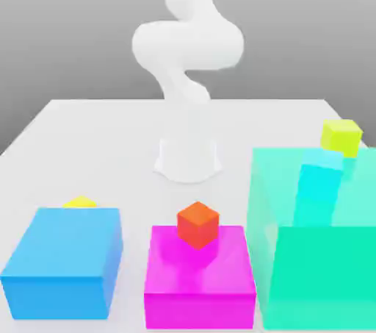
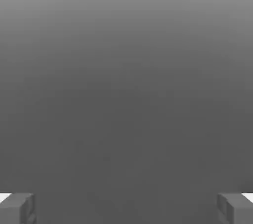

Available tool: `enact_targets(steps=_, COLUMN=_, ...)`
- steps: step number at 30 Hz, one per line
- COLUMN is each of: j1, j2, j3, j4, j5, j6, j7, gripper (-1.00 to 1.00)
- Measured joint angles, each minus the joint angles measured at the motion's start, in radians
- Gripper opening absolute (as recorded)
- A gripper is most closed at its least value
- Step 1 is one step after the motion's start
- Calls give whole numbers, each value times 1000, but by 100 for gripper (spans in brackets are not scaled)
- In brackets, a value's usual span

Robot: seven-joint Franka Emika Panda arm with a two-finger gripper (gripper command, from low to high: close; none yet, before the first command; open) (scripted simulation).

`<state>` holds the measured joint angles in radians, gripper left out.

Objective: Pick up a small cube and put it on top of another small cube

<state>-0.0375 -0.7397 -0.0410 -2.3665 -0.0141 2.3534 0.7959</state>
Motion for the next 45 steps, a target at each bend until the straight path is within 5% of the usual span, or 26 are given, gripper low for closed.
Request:
enact_targets(steps=16, j1=-335, j2=512, j3=-311, j4=-519, j5=-118, j6=431, j7=-25, gripper=0)
enact_targets(steps=19, j1=-373, j2=682, j3=-362, j4=-576, j5=-41, j6=555, j7=-104, gripper=0)
enact_targets(steps=26, j1=-509, j2=872, j3=-150, j4=-547, j5=310, j6=693, j7=-362, gripper=0)
enact_targets(steps=30, j1=-652, j2=964, j3=13, j4=-532, j5=380, j6=771, j7=-413, gripper=0)
enact_targets(steps=31, j1=-672, j2=981, j3=35, j4=-531, j5=384, j6=786, j7=-415, gripper=-100)
enact_targets(steps=40, j1=-644, j2=949, j3=-1, j4=-535, j5=359, j6=759, j7=-397, gripper=-100)
enact_targets(steps=45, j1=-548, j2=835, j3=-143, j4=-558, j5=193, j6=669, j7=-277, gripper=-100)
